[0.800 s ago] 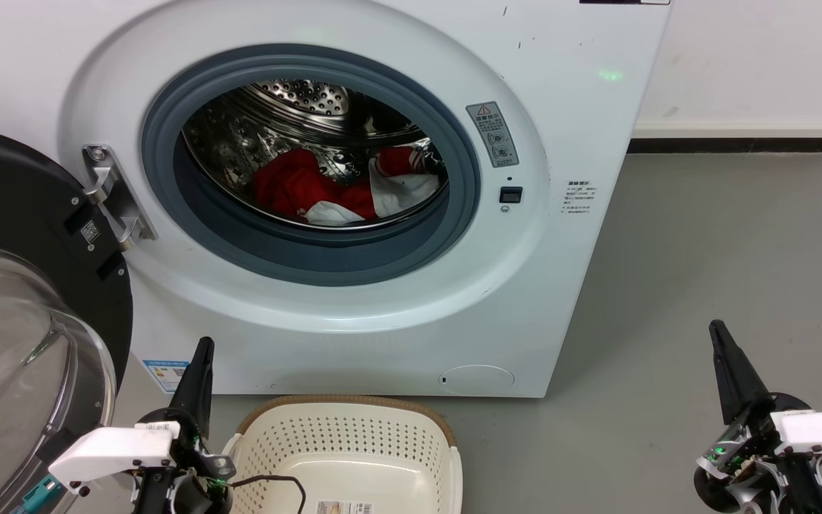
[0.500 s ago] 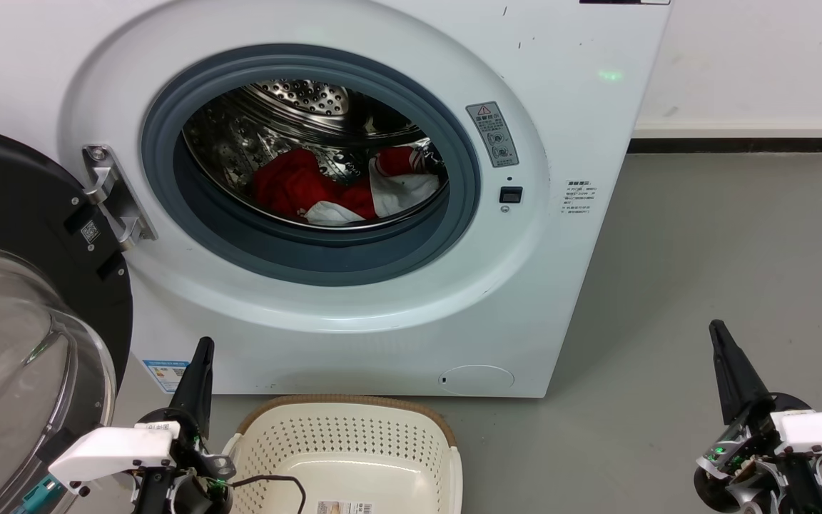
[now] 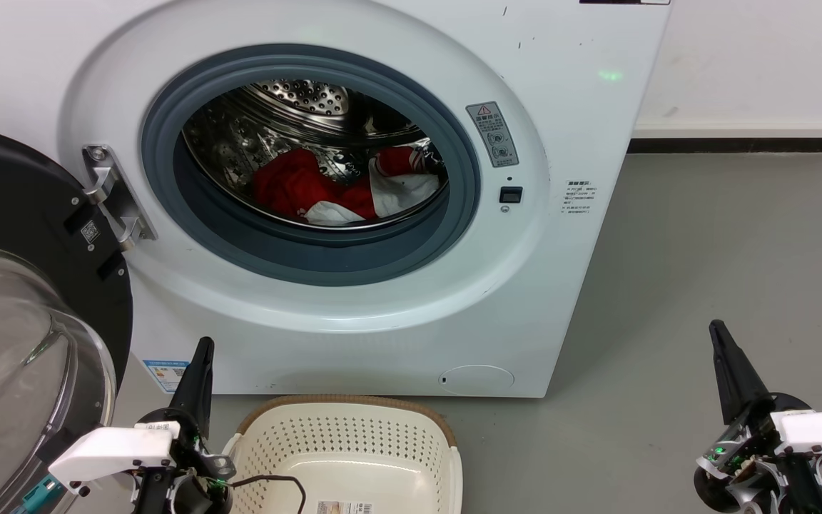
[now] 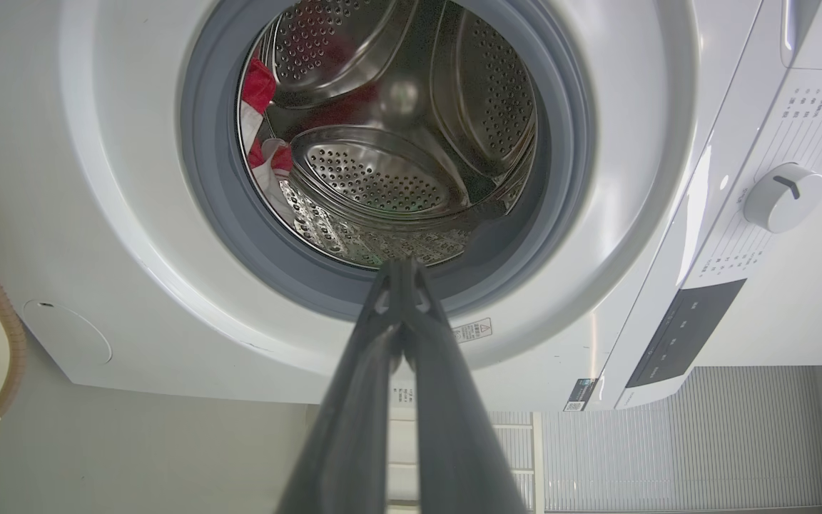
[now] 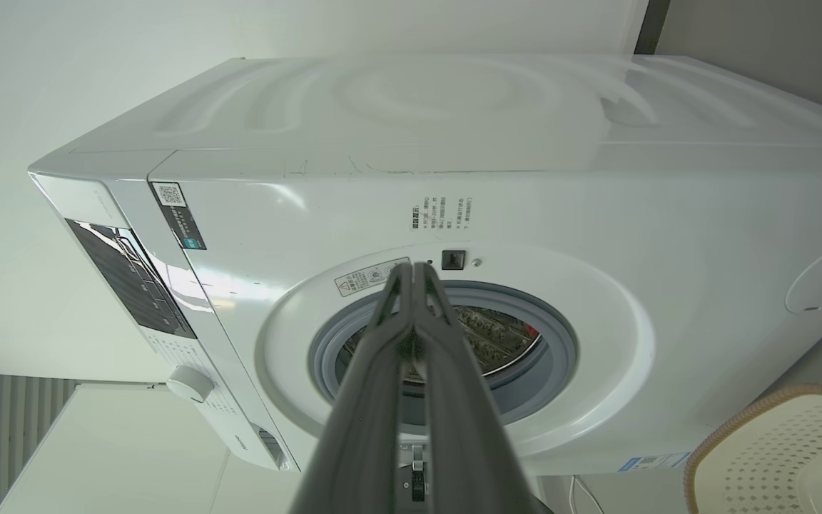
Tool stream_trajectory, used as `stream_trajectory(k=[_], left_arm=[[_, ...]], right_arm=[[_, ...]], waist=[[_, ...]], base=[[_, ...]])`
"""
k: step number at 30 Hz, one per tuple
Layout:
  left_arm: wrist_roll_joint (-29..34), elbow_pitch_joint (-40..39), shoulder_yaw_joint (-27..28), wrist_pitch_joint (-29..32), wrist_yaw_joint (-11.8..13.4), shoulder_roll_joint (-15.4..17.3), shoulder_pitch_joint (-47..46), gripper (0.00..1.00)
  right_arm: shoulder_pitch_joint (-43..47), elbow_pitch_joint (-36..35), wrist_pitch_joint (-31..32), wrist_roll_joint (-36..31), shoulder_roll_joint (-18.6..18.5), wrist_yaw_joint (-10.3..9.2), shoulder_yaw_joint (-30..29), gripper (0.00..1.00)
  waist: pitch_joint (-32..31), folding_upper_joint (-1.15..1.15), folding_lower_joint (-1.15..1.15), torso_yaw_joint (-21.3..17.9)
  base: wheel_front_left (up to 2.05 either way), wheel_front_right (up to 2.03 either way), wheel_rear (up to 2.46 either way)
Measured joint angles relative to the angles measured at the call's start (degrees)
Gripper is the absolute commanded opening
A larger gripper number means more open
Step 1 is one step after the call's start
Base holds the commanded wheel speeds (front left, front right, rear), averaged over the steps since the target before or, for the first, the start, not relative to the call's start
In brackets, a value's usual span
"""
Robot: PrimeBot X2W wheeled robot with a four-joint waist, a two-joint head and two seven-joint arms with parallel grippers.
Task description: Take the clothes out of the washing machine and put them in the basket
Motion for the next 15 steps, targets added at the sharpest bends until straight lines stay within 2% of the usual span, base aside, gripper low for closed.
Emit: stream_trajectory(k=[9, 10, 15], left_arm=[[0.00, 0.00, 0.00, 0.00, 0.00, 0.00, 0.00, 0.00], [0.00, 0.00, 0.00, 0.00, 0.00, 0.00, 0.00, 1.00], [0.01, 1.68, -0.41, -0.29, 0.09, -0.16, 1.93, 1.00]], right_arm=[[0.00, 0.00, 0.00, 0.00, 0.00, 0.00, 0.00, 0.00], [0.00, 0.00, 0.00, 0.00, 0.00, 0.00, -0.01, 1.00], [1.89, 1.68, -0.33, 0.00, 0.03, -0.01, 0.10, 1.00]], waist=[[0.00, 0.00, 0.00, 0.00], [0.00, 0.00, 0.00, 0.00], [0.01, 0.00, 0.00, 0.00]], base=[[0.00, 0.00, 0.00], [0.00, 0.00, 0.00], [0.00, 0.00, 0.00]])
